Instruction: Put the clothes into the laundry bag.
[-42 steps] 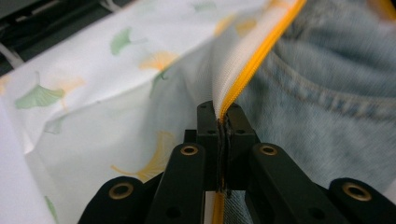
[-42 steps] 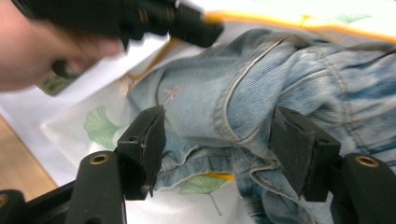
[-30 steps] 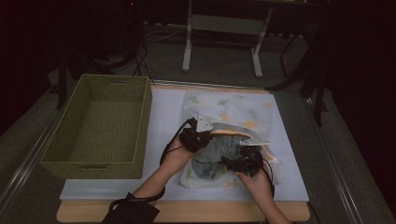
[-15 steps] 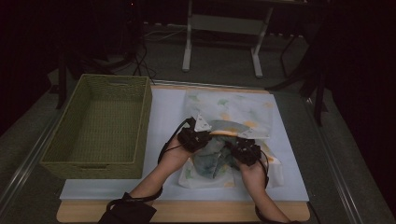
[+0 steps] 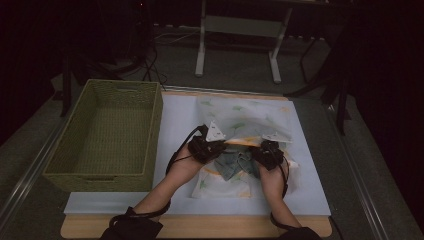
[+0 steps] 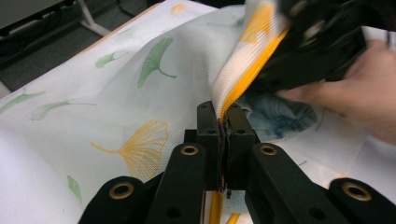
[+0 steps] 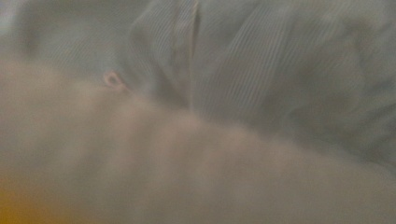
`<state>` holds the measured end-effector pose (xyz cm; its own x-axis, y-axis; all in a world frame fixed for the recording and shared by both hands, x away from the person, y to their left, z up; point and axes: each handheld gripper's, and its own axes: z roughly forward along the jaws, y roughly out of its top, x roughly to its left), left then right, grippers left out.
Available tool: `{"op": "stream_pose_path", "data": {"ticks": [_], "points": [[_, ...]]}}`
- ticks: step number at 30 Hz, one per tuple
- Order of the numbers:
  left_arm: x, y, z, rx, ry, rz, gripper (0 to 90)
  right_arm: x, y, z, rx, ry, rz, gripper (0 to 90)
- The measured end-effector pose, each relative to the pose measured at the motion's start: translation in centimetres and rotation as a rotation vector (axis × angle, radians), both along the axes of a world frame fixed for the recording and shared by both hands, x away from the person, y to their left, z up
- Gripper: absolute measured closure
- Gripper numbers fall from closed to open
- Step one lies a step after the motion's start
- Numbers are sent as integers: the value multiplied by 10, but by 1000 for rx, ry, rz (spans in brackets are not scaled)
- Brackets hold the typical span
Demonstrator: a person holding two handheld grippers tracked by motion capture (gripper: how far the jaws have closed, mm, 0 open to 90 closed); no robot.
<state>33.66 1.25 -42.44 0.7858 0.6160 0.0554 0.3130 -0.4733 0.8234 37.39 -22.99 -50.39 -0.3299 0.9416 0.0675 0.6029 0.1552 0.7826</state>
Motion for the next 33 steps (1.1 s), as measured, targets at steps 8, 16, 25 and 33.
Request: {"op": "stream_pose_path", "data": {"ticks": [8, 16, 25, 33], "points": [[6, 3, -10, -8, 28, 17, 874, -23, -4, 31, 33, 30, 146, 366], [8, 4, -14, -4, 43, 29, 862, -59, -29, 52, 76, 0, 210, 371], [4, 7, -13, -15, 36, 14, 804, -80, -43, 37, 17, 26, 222, 378], [-22, 16, -8, -50, 11, 1, 560, -83, -67, 50, 45, -11, 180, 394]]}}
